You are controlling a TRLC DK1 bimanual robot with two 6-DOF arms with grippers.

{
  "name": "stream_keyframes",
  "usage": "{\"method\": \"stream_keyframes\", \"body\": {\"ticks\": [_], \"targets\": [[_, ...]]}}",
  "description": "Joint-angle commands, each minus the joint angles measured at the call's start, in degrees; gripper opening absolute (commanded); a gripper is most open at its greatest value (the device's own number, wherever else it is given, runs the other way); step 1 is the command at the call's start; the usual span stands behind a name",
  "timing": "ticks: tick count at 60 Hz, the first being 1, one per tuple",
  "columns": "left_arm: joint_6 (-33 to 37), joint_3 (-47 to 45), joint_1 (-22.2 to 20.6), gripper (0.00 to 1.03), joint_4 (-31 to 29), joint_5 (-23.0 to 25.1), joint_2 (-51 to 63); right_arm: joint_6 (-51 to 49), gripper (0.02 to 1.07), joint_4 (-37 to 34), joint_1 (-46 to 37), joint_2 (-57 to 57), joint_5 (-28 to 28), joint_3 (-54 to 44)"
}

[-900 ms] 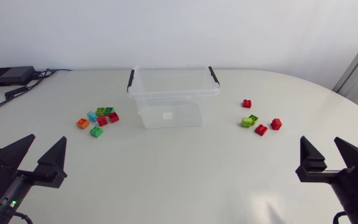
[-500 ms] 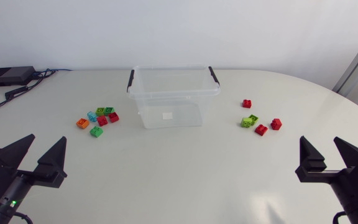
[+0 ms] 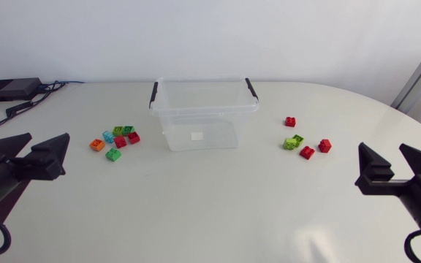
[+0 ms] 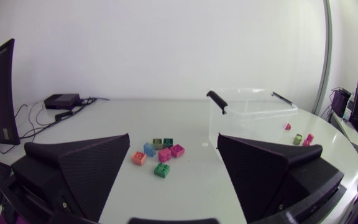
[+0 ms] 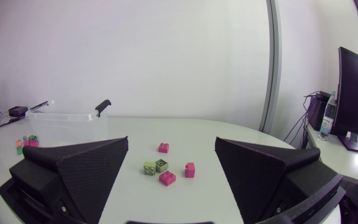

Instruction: Pick up the duplo bricks and place them in the container

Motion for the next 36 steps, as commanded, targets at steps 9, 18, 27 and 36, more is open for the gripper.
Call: {"method": "stream_keyframes", "body": {"ticks": [9,18,27,36], "targets": [[0.60,14.71,3.53,0.99,-12.02,-0.29,23.39,0.71,1.02,0.99,0.32,15.29,0.14,9.97],[2.62,19.20,5.02,0.98,-13.52,-0.29,34.90,1.15,1.02,0.37,0.15,22.58,0.23,13.93],[10.62,25.35,5.72,0.98,-15.10,-0.29,45.54,1.50,1.02,-1.21,0.15,28.12,0.32,17.18],[16.16,34.22,10.03,0.98,-17.82,4.72,59.69,1.15,1.02,-8.94,0.50,32.08,0.49,21.57]]}}
